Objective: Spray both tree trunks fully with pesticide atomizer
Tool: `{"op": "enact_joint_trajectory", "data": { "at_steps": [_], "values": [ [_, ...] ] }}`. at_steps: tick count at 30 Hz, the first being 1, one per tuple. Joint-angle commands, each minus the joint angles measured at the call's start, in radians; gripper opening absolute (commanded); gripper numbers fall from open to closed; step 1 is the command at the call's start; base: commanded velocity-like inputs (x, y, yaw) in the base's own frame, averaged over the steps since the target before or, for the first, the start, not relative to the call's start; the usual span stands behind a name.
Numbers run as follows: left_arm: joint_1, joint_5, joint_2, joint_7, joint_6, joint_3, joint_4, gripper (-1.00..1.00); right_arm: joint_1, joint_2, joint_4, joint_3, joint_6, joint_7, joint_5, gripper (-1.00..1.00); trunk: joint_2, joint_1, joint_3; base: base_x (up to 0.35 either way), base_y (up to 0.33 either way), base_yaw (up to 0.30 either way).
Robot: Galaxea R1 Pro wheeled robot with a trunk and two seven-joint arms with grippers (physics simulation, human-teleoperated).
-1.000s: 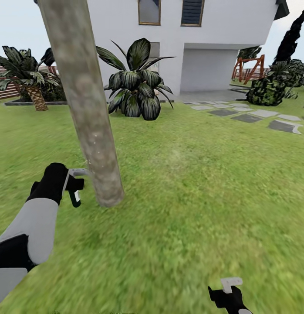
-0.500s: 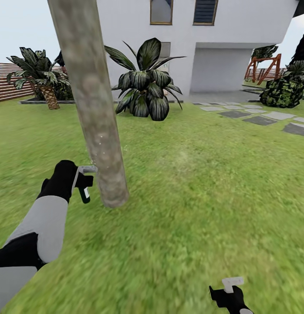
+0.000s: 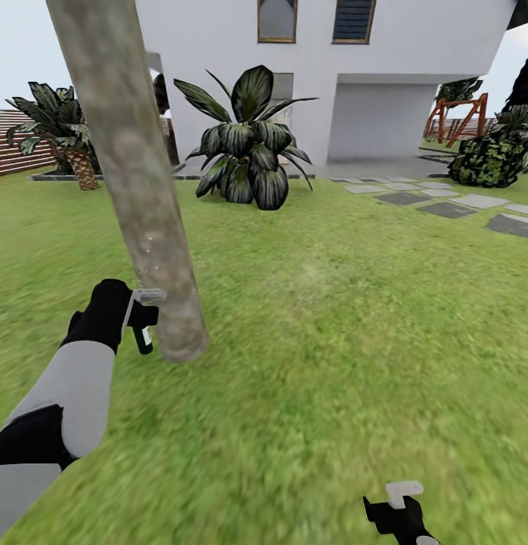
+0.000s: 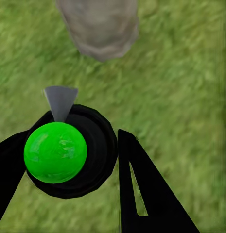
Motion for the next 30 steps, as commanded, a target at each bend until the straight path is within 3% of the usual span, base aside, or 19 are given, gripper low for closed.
{"op": "enact_joint_trajectory", "data": {
  "at_steps": [1, 7, 12, 22, 30],
  "values": [
    [0.0, -0.01, 0.0, -0.01, 0.002, 0.003, -0.001, -1.0, -0.001, 0.0, 0.001, -0.005, -0.003, -0.001, 0.01, 1.0, 0.0, 0.0, -0.001, 0.148, -0.256, 0.0],
    [0.007, -0.01, 0.0, -0.01, 0.002, 0.003, -0.001, -1.0, -0.001, 0.001, 0.001, -0.005, -0.003, -0.001, 0.01, 1.0, 0.0, 0.0, -0.001, 0.222, -0.199, 0.005],
    [0.008, -0.01, 0.002, -0.01, 0.002, 0.003, -0.003, -1.0, -0.001, 0.001, 0.001, -0.005, -0.003, -0.001, 0.01, 1.0, 0.0, 0.0, -0.001, 0.238, -0.174, 0.204],
    [0.013, -0.009, -0.003, -0.01, 0.002, 0.002, -0.007, -1.0, -0.001, 0.001, 0.001, -0.005, -0.003, -0.001, 0.009, 1.0, 0.0, 0.0, -0.001, -0.114, -0.225, 0.104],
    [0.014, -0.01, 0.002, -0.01, 0.002, 0.01, -0.003, -1.0, -0.001, 0.001, 0.001, -0.005, -0.003, -0.001, 0.009, 1.0, 0.0, 0.0, -0.001, 0.191, -0.211, 0.007]
  ]
}}
